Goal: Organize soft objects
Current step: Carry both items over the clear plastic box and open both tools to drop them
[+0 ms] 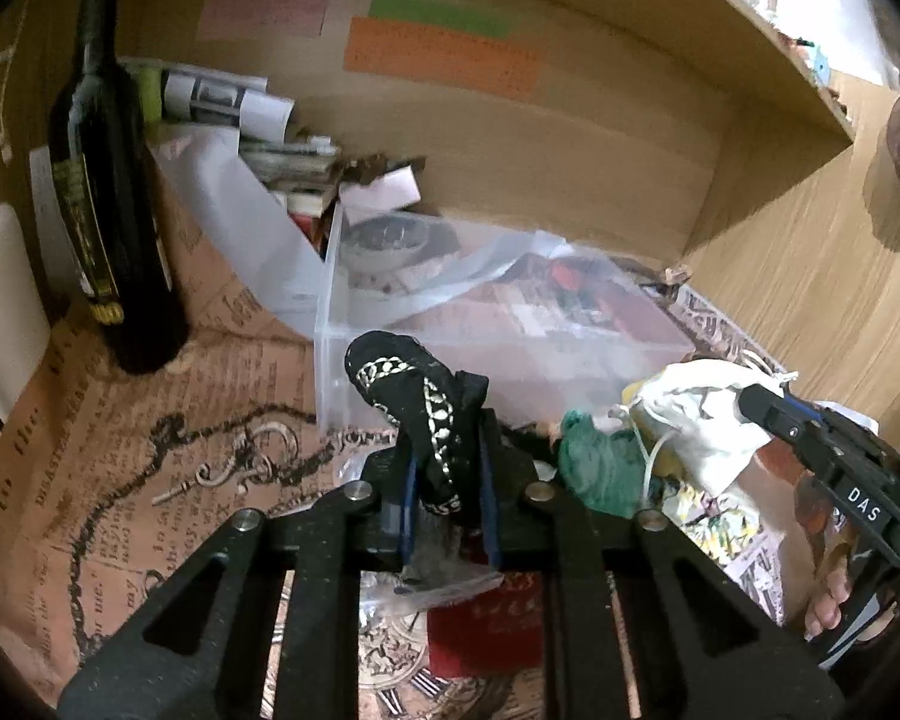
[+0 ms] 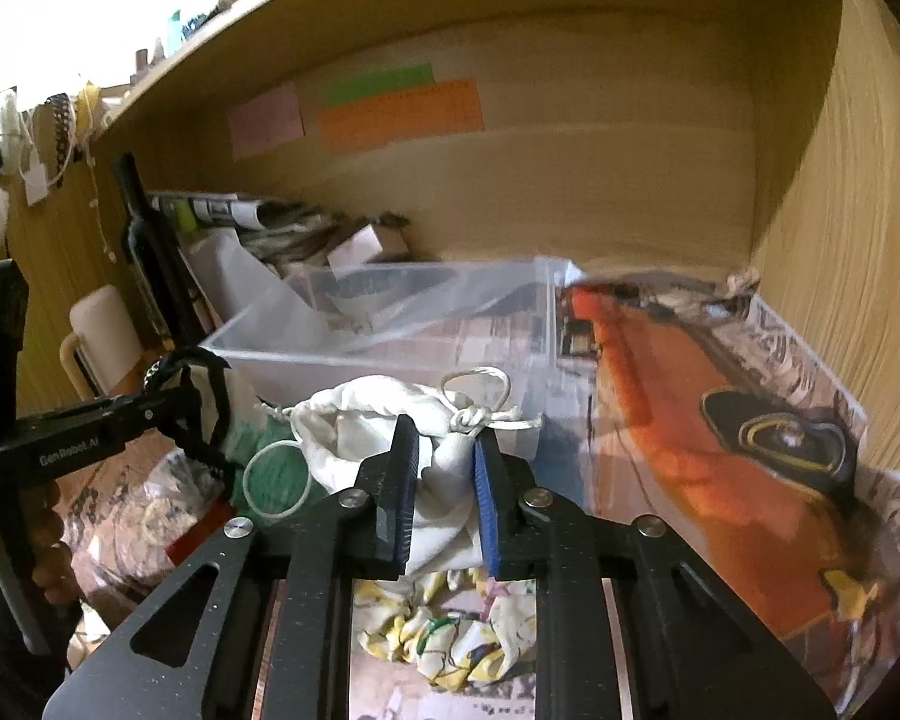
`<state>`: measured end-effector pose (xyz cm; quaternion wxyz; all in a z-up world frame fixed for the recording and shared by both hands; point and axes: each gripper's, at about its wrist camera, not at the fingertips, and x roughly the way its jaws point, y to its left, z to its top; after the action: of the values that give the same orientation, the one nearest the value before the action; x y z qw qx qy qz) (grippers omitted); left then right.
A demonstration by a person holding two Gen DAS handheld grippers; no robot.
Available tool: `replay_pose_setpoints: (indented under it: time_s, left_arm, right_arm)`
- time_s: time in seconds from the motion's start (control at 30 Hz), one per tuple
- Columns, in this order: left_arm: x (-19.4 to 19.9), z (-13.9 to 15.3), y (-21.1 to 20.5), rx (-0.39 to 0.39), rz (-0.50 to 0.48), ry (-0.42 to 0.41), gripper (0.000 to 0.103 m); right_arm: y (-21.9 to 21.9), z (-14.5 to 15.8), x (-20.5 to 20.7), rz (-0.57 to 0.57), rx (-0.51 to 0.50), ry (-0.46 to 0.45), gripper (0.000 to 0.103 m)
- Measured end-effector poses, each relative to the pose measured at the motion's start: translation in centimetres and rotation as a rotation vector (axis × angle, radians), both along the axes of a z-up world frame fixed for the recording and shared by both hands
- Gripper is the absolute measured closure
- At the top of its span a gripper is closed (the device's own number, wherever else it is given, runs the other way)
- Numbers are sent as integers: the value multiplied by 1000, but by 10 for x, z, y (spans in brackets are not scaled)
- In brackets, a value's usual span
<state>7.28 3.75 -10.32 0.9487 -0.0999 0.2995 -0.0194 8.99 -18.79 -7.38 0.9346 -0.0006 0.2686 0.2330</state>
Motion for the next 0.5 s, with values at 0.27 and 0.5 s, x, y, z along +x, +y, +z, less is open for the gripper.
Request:
replay_pose_setpoints:
  time_s: [0.27, 0.5]
  left_arm:
    - [3, 28, 1, 8, -10, -70, 88]
    - [9, 56, 1, 33, -20, -132, 88]
  right_arm:
    - [0, 29, 0, -10, 21, -100, 87]
    - [6, 44, 12, -11, 28, -141, 87]
